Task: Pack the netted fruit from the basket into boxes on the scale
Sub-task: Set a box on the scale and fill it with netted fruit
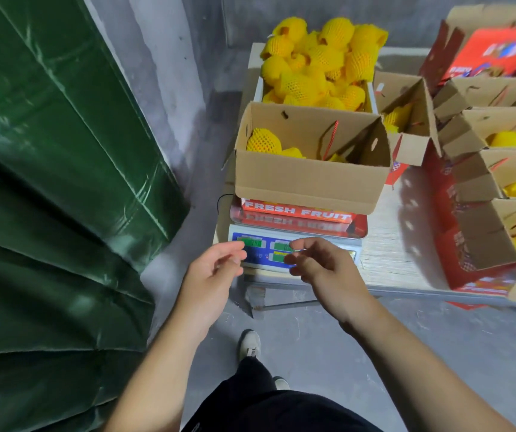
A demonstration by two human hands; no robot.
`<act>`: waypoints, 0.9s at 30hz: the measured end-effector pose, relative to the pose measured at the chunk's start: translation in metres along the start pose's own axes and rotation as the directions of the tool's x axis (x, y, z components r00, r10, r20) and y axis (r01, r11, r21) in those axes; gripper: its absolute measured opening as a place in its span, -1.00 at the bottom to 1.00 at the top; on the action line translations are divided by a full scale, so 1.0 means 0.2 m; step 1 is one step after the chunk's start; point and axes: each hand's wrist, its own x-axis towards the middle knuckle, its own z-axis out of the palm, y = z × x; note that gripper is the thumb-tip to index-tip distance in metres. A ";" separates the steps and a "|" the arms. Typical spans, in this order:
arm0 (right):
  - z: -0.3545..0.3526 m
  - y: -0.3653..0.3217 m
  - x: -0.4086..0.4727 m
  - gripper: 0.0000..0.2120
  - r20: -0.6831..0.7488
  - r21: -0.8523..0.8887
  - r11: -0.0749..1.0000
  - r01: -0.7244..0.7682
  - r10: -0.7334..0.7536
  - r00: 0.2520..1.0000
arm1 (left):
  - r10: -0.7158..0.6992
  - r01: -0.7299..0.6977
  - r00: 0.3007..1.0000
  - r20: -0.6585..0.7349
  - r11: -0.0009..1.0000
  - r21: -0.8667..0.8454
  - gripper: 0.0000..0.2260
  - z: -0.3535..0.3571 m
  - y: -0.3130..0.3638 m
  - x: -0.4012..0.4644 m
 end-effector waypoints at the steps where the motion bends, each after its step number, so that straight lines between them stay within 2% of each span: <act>1: 0.00 -0.03 0.03 -0.82 -0.016 -0.008 1.000 0.029 -0.029 0.999 | 0.019 -0.019 1.000 0.008 1.000 0.004 -0.73 0.00 0.02 0.04; 7: 0.00 -0.29 0.27 -0.72 -0.060 -0.249 0.916 0.314 -0.339 0.939 | 0.253 -0.260 0.958 0.136 0.965 0.042 -0.71 0.11 0.33 0.30; 11: -0.02 -0.45 0.43 -0.76 -0.087 -0.237 0.874 0.423 -0.453 0.887 | 0.410 -0.423 0.890 0.200 0.906 0.024 -0.76 0.18 0.58 0.48; 14: -0.05 -0.52 0.54 -0.75 -0.134 -0.232 0.852 0.470 -0.507 0.852 | 0.449 -0.464 0.861 0.241 0.886 0.008 -0.77 0.23 0.74 0.63; 19: -0.18 -0.63 0.77 -0.74 -0.185 -0.255 0.827 0.501 -0.551 0.814 | 0.471 -0.493 0.841 0.266 0.870 0.018 -0.78 0.35 0.92 0.89; 21: -0.28 -0.69 0.91 -0.75 -0.194 -0.261 0.834 0.486 -0.539 0.820 | 0.479 -0.505 0.839 0.258 0.862 0.041 -0.78 0.40 0.97 1.02; 24: -0.41 -0.75 1.15 -0.74 -0.190 -0.367 0.848 0.382 -0.470 0.862 | 0.465 -0.521 0.843 0.270 0.830 0.199 -0.75 0.48 1.01 1.26; 27: -0.55 -0.78 1.48 -0.65 -0.137 -0.566 0.794 0.222 -0.356 0.924 | 0.448 -0.542 0.838 0.312 0.748 0.383 -0.74 0.61 1.06 1.57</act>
